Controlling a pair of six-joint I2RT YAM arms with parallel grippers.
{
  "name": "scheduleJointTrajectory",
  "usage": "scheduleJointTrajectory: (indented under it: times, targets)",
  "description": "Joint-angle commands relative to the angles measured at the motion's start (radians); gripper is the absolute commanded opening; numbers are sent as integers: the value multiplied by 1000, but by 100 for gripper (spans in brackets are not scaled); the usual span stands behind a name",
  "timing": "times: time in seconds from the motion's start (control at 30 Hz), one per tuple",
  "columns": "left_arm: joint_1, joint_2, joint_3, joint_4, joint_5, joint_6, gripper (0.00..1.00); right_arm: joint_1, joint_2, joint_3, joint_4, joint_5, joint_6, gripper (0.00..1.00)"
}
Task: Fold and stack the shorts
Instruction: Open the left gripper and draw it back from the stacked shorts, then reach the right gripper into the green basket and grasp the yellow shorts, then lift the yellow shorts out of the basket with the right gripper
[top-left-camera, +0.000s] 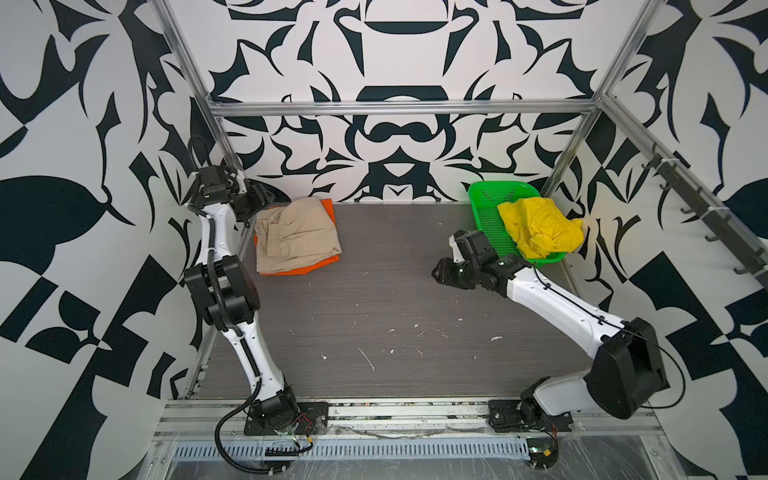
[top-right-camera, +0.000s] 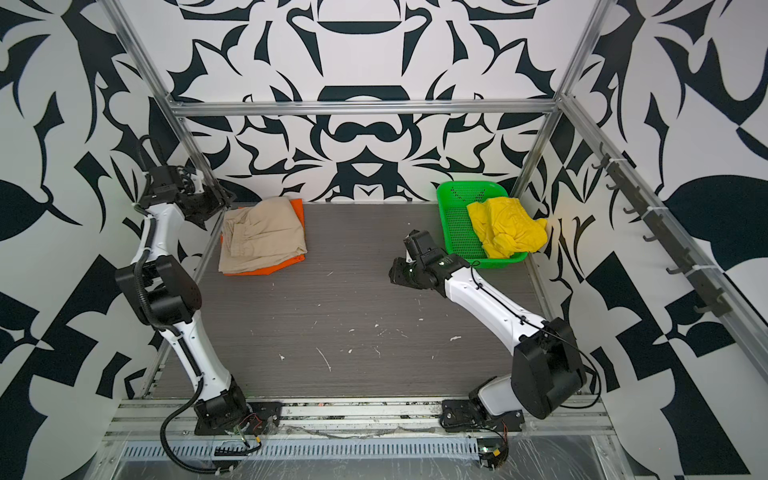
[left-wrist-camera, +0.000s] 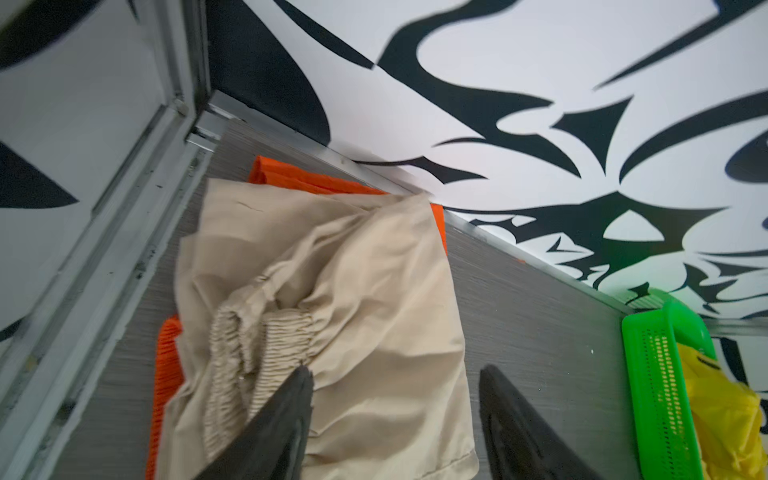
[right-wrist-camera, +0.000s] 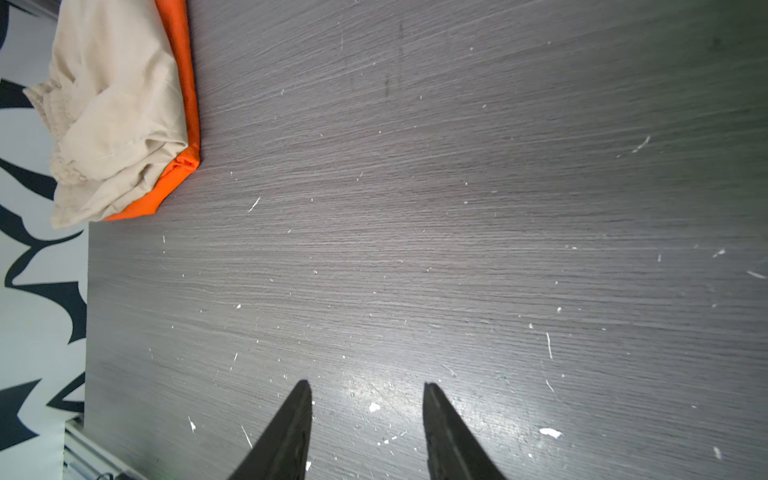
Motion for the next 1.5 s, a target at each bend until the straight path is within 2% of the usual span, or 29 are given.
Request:
scheduleJointTrajectory:
  times: [0.0,0.17,0.3,0.47,0.53,0.6,0.73,0.87,0.97,1.07,1.17,1.33,1.47]
  targets:
    - [-92,-94,-71,-38,-52,57,69,-53,10,115,-75,-5,-115,49]
    - [-239,-241,-246,25,-128,64,73,-197,64,266,-243,17,-273,50]
    - [-369,-342,-421,107,-188,20,75,-346,140,394,-360,90,-396,52]
    - [-497,-415,-592,169,-276,-43,76,-503,289,590,-450,277,-526,58]
    - [-527,-434,-655,207,-284,-85,76,-550,351,659,-450,375,-563,63]
    - [-544,-446,-715,243,-285,-144,76,-593,419,730,-428,425,-582,66]
    - [-569,-442,-753,254,-289,-187,76,-647,583,883,-432,455,-609,69]
    - [-579,-431,-738,230,-311,-187,76,-657,762,1060,-531,450,-627,68]
    - [-578,-421,-730,229,-313,-187,76,-657,849,1150,-604,449,-630,58]
    - [-583,-405,-713,218,-316,-187,76,-656,861,1200,-656,440,-621,28]
    - [-586,-396,-701,213,-319,-187,75,-656,781,1166,-630,409,-620,1]
    - [-594,-405,-683,210,-330,-183,75,-656,606,1143,-594,345,-611,0]
    - [-603,-428,-668,213,-338,-178,75,-655,484,1174,-578,222,-595,0]
